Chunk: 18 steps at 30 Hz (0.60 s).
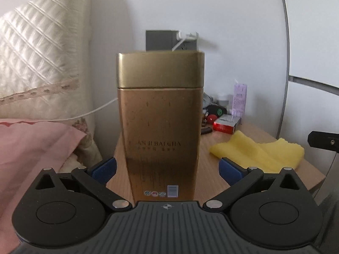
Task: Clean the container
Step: 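Close the left gripper on the gold tin while the right gripper grasps the yellow cloth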
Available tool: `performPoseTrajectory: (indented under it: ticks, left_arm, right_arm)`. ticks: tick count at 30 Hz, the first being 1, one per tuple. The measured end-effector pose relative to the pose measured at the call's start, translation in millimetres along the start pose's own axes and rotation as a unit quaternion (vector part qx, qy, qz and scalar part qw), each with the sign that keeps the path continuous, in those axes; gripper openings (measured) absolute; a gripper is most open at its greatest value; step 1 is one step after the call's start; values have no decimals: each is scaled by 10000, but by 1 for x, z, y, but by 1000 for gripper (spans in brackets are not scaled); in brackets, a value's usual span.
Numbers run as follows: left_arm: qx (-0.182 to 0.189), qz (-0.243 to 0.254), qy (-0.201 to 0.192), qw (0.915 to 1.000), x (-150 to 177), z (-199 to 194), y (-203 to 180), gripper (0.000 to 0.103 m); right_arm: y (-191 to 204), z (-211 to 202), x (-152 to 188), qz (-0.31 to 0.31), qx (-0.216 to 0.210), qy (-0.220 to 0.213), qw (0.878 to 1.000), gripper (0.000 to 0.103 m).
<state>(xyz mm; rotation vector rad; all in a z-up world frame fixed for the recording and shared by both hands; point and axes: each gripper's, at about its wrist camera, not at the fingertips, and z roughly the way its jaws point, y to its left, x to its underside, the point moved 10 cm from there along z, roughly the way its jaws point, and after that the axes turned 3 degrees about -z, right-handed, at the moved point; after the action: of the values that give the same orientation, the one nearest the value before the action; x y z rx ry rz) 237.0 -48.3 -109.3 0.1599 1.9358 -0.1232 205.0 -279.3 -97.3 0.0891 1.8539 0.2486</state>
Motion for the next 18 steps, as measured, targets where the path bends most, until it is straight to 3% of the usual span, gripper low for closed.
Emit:
performPoseTrajectory:
  ticks: [4,8,18]
  left_arm:
    - [-25,211,-11,9998,-4,12,-5,100]
    - [-388,326,23,9987,-6,18,-5,84]
    - [-943,346,259,9946,-5,6,-15,83]
  right_arm:
    - [-12,6,-3,31,-10,-417,9991,103]
    - [-10,16,-5,18,-164,-440,9989,103]
    - [5,44,-7,-269,-543,-321,9976,103]
